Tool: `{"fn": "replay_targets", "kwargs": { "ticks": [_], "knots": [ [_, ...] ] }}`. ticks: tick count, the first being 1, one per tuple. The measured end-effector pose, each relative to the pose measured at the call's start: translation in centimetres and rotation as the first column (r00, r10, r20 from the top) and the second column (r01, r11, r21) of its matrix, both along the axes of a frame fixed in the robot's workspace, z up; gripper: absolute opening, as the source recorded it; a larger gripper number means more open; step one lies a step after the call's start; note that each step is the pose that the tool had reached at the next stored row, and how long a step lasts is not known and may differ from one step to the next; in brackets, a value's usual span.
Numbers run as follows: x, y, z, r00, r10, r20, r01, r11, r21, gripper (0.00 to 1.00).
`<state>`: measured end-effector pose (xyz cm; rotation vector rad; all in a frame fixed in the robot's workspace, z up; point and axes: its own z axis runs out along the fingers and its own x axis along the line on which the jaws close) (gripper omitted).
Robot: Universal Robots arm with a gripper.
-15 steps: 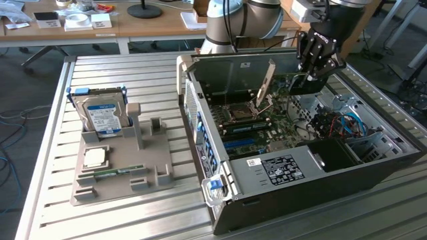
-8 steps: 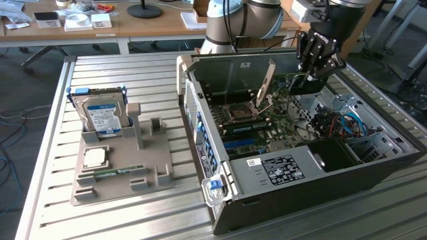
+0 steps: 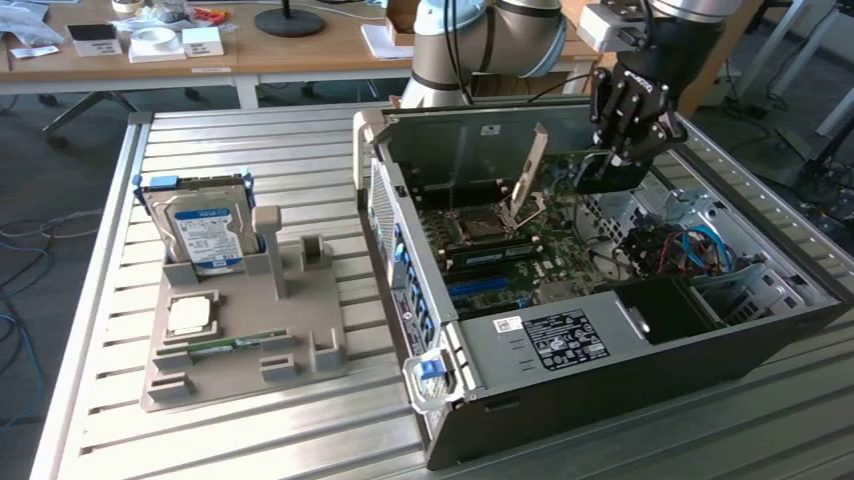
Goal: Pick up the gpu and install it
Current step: 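Insert the gpu into the slot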
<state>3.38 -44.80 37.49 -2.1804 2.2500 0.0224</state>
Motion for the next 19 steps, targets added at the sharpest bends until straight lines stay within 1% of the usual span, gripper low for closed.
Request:
{"fn": "replay_targets", "kwargs": {
  "ticks": [5, 10, 19],
  "knots": [
    [-0.5, -0.03, -0.54, 1.0, 0.0, 0.0001, 0.0, 1.0, -0.0001, 0.27],
    [-0.9, -0.3, -0.73, 1.0, 0.0, 0.0003, 0.0, 1.0, 0.0002, 0.27],
    [-1.7, -0.34, -2.02, 1.0, 0.001, 0.0004, -0.001, 1.0, 0.0, 0.27]
  ]
}}
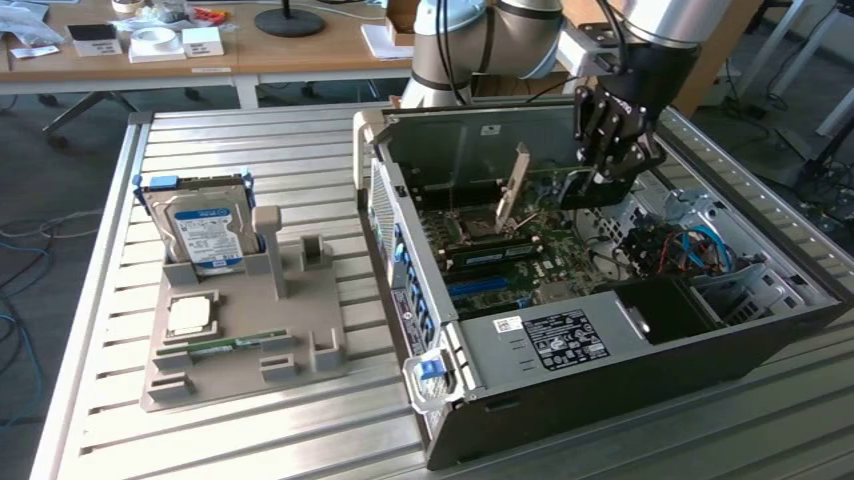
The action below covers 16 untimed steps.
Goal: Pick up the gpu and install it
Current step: 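Insert the gpu into the slot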
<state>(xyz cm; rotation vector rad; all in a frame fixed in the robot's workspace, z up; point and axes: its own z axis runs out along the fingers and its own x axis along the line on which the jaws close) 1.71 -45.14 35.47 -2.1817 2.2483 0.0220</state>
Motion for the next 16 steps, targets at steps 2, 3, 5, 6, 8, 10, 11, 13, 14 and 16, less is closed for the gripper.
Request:
{"fn": "replay_targets", "kwargs": {
  "ticks": [2, 3, 5, 6, 8, 10, 11, 13, 14, 16],
  "knots": [
    [-0.2, 0.0, -0.14, 1.0, 0.0, 0.0, 0.0, 1.0, -0.0001, 0.27],
    [-0.3, 0.0, -0.23, 1.0, 0.001, 0.0002, -0.001, 1.0, 0.0, 0.27],
    [-0.6, 0.0, -0.39, 1.0, 0.002, 0.0006, -0.002, 1.0, 0.0, 0.27],
    [-0.7, -0.02, -0.44, 1.0, 0.003, 0.0008, -0.003, 1.0, -0.0001, 0.27],
    [-1.0, -0.12, -0.55, 1.0, 0.005, 0.001, -0.005, 1.0, -0.0002, 0.27],
    [-1.2, -0.22, -0.72, 1.0, 0.007, 0.0011, -0.007, 1.0, 0.0, 0.27],
    [-1.3, -0.26, -0.83, 1.0, 0.008, 0.001, -0.008, 1.0, 0.0, 0.27],
    [-1.3, -0.27, -0.93, 1.0, 0.009, 0.001, -0.009, 1.0, -0.0002, 0.27],
    [-1.3, -0.27, -0.93, 1.0, 0.009, 0.001, -0.009, 1.0, -0.0002, 0.27],
    [-1.3, -0.27, -0.93, 1.0, 0.009, 0.001, -0.009, 1.0, -0.0002, 0.27]
  ]
}}
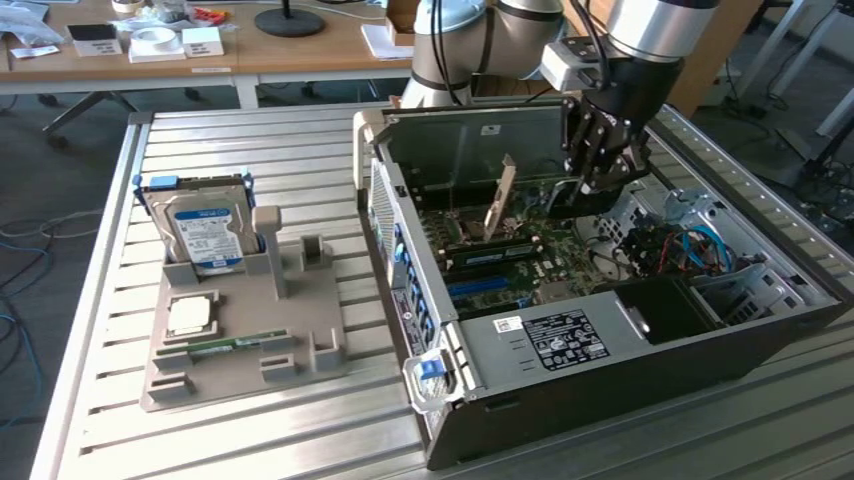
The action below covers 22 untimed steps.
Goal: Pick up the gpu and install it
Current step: 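Insert the gpu into the slot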
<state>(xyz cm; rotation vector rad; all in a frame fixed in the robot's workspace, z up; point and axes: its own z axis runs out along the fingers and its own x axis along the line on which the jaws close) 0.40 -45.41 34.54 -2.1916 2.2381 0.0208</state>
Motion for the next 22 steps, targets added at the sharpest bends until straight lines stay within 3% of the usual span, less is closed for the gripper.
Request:
{"fn": "replay_targets", "kwargs": {
  "ticks": [11, 18, 22],
  "knots": [
    [-0.1, -0.24, -0.07, 1.0, 0.0, 0.0, 0.0, 1.0, 0.0, 0.27],
    [-0.2, -0.24, -0.98, 1.0, 0.0, 0.0, 0.0, 1.0, 0.0001, 0.27],
    [-0.2, -0.25, -1.03, 1.0, 0.0, 0.0, 0.0, 1.0, 0.0001, 0.27]
  ]
}}
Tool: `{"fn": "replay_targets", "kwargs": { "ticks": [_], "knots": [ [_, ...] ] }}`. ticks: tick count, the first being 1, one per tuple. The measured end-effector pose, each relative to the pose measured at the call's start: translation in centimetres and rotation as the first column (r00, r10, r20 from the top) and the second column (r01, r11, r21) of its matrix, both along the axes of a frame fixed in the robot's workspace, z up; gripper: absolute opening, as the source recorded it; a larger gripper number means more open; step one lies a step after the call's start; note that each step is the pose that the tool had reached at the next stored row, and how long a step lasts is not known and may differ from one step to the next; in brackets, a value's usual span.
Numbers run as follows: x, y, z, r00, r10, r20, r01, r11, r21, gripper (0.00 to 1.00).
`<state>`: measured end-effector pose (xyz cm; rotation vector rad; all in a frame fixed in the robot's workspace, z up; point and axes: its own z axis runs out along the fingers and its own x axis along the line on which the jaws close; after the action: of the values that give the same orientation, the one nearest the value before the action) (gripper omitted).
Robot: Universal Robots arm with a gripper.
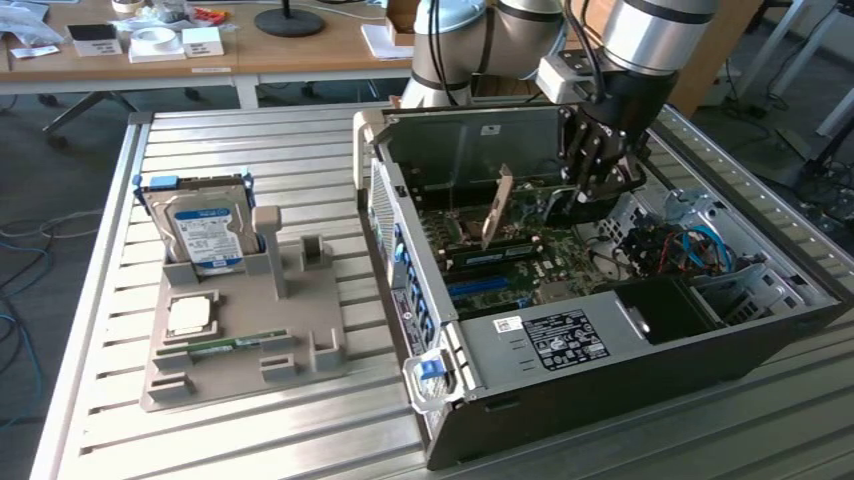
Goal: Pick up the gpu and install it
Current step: 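Insert the gpu into the slot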
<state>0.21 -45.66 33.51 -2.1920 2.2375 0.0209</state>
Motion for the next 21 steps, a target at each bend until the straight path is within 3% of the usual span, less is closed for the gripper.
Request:
{"fn": "replay_targets", "kwargs": {
  "ticks": [21],
  "knots": [
    [-0.41, -0.08, -0.21, 1.0, 0.001, 0.0, -0.001, 1.0, 0.0, 0.27]
  ]
}}
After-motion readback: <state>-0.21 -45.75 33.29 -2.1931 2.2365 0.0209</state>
